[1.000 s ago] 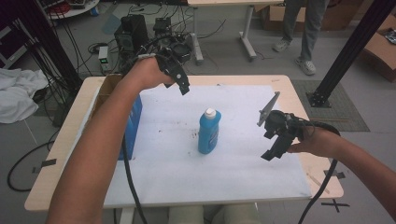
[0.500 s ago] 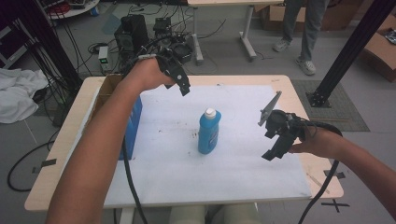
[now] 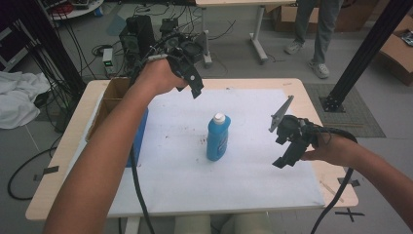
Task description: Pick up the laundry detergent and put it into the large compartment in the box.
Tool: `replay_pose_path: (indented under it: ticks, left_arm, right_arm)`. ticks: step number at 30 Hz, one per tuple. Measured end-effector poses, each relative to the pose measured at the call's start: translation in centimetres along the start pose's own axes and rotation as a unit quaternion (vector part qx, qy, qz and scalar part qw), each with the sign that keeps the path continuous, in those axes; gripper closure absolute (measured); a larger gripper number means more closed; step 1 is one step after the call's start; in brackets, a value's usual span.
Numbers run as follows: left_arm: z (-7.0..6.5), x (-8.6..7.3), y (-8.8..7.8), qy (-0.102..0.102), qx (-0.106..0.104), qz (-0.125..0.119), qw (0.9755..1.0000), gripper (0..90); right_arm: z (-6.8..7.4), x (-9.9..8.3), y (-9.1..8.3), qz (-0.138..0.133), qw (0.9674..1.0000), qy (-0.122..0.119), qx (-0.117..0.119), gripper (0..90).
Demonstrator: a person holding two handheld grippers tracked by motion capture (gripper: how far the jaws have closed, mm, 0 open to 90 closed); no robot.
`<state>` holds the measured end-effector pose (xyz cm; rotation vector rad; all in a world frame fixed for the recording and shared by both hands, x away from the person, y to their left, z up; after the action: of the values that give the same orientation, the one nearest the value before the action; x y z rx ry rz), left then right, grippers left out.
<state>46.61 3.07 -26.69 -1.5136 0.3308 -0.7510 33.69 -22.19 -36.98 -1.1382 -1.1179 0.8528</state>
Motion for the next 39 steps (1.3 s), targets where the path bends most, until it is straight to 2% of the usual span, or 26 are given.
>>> replay_pose_path:
  ticks: [5,12,19,24,30,32,39]
  left_arm:
    - [-0.5,0.3,-0.2,-0.017,-0.006,-0.004,0.9998,19.2]
    - [-1.7,0.9,-0.3,-0.030,-0.032,-0.016,0.9989,19.0]
    - [-2.6,1.2,-0.3,-0.036,-0.037,-0.019,0.9985,18.9]
    - [-3.7,1.3,-0.3,-0.050,-0.044,-0.019,0.9976,18.8]
    - [-4.7,1.5,-0.2,-0.062,-0.043,-0.020,0.9969,18.7]
    - [-5.1,1.7,0.0,-0.073,-0.044,-0.025,0.9961,18.7]
    - [-6.0,2.1,0.4,-0.080,-0.046,-0.026,0.9954,18.7]
  right_arm:
    - [-0.1,-0.1,0.1,0.001,1.0000,0.000,0.001,18.4]
    - [-0.1,0.0,0.3,0.001,1.0000,-0.001,0.003,18.4]
    - [-0.1,0.0,0.6,0.002,1.0000,-0.001,0.005,18.4]
    - [-0.1,0.1,0.5,0.001,1.0000,-0.004,0.003,18.4]
    - [-0.1,0.1,0.4,0.000,1.0000,-0.005,0.003,18.4]
    - [-0.1,0.1,0.4,-0.002,1.0000,-0.006,0.003,18.4]
    - [-0.1,-0.1,0.4,-0.003,1.0000,-0.005,0.001,18.3]
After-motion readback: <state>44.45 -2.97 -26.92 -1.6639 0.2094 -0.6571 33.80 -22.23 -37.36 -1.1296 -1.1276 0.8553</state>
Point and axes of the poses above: each handheld gripper's, and its own axes: y roughly forward along the jaws, x roughly out of its top, z roughly to its left, the point moved 10 cm from there along y, roughly forward along the jaws, and after that the axes turned 5 degrees about -y, right-handed, at the moved point
